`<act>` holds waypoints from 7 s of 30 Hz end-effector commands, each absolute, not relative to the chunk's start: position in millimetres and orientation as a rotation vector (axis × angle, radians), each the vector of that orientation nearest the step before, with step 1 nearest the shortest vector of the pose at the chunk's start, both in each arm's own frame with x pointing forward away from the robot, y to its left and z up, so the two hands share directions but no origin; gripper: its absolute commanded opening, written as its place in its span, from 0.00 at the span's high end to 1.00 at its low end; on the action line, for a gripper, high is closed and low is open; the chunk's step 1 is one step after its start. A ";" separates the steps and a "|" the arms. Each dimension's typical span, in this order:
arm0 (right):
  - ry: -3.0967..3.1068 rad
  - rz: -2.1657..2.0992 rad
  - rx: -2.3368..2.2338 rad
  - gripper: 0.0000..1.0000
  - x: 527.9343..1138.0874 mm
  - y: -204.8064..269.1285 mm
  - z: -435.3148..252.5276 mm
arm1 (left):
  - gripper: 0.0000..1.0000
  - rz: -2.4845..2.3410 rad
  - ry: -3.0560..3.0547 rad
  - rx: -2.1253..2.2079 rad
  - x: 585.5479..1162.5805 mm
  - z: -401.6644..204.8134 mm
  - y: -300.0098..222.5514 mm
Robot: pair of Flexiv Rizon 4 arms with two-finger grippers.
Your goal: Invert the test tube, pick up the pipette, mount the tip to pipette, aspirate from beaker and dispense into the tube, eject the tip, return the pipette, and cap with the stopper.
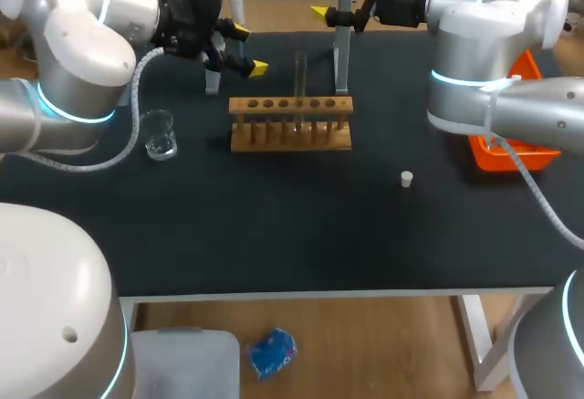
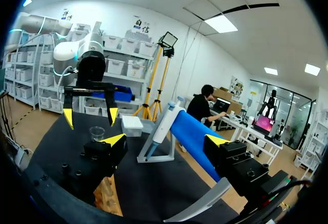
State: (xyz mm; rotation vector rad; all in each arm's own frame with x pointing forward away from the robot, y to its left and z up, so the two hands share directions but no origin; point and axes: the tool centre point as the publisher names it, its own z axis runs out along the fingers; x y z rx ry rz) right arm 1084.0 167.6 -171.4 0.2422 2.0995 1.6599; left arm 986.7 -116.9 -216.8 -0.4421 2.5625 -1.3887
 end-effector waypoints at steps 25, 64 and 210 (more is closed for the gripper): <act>2.083 1.653 0.219 0.00 1052.7 132.0 -174.4 | 0.00 -1.384 2.569 -0.442 988.1 -215.4 -117.0; 2.444 1.678 0.126 0.00 911.8 -3.0 -297.7 | 0.00 -1.384 2.569 -0.442 988.1 -215.4 -117.0; 2.584 1.467 0.238 1.00 924.4 49.9 -248.1 | 0.00 -1.384 2.569 -0.442 988.1 -215.4 -117.0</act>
